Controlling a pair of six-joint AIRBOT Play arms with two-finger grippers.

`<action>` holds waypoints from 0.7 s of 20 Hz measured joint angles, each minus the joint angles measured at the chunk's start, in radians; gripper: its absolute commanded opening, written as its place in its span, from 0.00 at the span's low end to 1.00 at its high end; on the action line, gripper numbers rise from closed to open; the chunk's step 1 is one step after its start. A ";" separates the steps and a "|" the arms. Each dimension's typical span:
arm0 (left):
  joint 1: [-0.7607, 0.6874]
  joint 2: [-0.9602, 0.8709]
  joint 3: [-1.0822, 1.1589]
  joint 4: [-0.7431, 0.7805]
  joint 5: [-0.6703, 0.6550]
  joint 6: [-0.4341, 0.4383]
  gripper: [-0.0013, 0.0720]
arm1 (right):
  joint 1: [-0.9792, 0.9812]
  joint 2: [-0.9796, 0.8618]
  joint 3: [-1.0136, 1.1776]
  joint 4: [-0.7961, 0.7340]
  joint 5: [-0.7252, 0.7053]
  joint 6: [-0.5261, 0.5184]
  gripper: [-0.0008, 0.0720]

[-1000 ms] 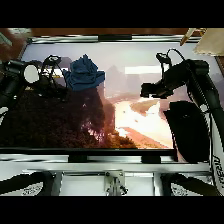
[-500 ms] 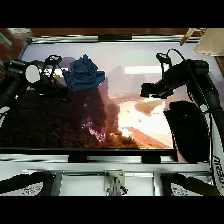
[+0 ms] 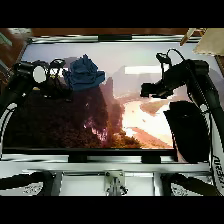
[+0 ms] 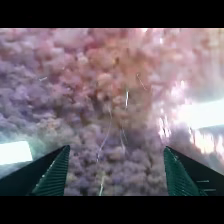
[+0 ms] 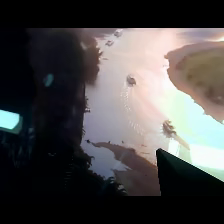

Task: Fold the shirts.

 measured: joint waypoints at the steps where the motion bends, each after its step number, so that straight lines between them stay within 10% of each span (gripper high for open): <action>1: 0.013 -0.011 0.000 0.000 0.022 -0.011 1.00 | 0.000 -0.002 0.000 0.000 0.000 0.000 0.87; 14: 0.106 -0.396 0.240 -0.027 0.448 -0.102 1.00 | 0.000 -0.013 -0.001 0.001 0.016 0.000 0.87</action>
